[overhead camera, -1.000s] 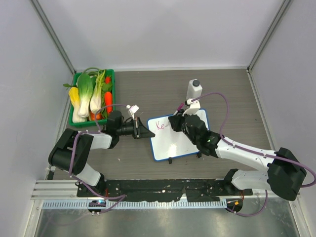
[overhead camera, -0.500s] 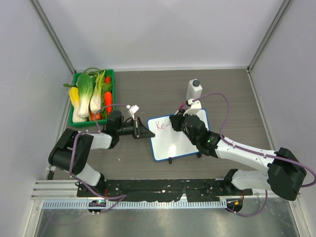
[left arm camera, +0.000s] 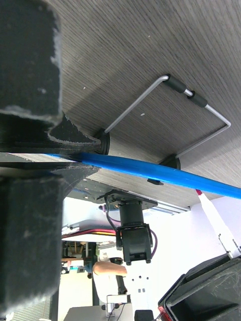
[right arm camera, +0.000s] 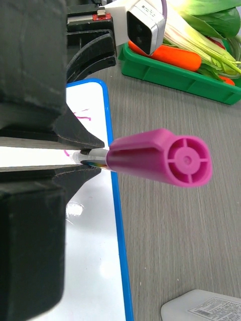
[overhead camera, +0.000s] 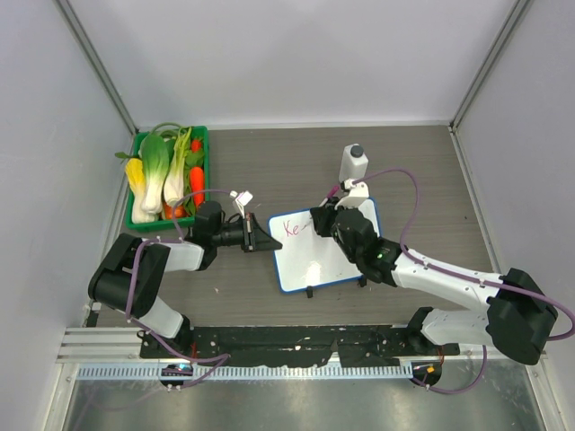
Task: Write a sentence on the whiteboard
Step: Write on the whiteboard with the whiteboard.
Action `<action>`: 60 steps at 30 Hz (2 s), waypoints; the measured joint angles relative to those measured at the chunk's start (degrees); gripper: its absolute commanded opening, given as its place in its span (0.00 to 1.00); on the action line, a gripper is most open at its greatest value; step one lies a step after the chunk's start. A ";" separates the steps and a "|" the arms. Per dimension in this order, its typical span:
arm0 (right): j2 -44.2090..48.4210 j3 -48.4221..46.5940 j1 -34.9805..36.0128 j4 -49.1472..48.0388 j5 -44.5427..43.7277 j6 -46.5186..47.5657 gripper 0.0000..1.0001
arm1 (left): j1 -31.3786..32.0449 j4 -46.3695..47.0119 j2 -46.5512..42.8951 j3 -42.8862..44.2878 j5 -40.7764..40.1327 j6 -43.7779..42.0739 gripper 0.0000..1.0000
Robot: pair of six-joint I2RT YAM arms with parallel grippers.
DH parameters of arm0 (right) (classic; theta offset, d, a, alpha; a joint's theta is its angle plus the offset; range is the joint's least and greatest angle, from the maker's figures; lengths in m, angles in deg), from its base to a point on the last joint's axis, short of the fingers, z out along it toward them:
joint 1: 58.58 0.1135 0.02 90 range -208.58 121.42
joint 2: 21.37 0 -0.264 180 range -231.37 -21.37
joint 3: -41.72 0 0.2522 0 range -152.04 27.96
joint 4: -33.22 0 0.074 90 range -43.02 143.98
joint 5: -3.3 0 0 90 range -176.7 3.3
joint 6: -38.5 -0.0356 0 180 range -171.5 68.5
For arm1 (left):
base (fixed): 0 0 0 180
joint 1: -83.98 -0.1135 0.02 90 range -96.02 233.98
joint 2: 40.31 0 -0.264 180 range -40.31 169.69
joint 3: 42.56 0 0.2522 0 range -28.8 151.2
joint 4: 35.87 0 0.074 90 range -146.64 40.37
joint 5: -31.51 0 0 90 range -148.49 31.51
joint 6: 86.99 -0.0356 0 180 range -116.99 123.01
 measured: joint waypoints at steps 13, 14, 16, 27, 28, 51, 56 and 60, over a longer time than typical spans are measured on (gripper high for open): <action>-1.90 -1.53 0.00 -0.59 0.92 0.00 0.02 | 0.00 -0.17 0.02 0.02 0.00 0.04 0.00; -1.90 -1.51 0.00 -0.57 1.07 0.00 0.02 | 0.00 -0.17 0.07 0.02 0.00 0.02 0.00; -1.90 -1.51 0.00 -0.50 1.38 -0.04 0.01 | 0.00 -0.17 0.11 0.02 0.00 0.04 0.00; -1.68 -0.72 0.00 -0.07 2.78 -1.81 0.01 | 0.00 -0.13 0.42 0.02 0.00 0.07 0.00; -1.46 -0.44 0.00 -0.02 3.02 -2.08 0.01 | 0.00 -0.11 0.48 0.02 0.00 0.09 0.00; 1.53 1.53 0.00 2.40 1.95 -2.12 0.01 | 0.31 0.15 0.76 0.15 0.00 0.13 0.00; 1.77 1.29 0.00 2.84 1.44 -1.51 0.02 | 0.33 0.11 0.76 0.22 0.02 0.13 0.00; 2.84 1.20 0.00 3.63 0.83 -0.90 0.01 | 0.37 0.20 0.76 0.33 0.09 0.11 0.00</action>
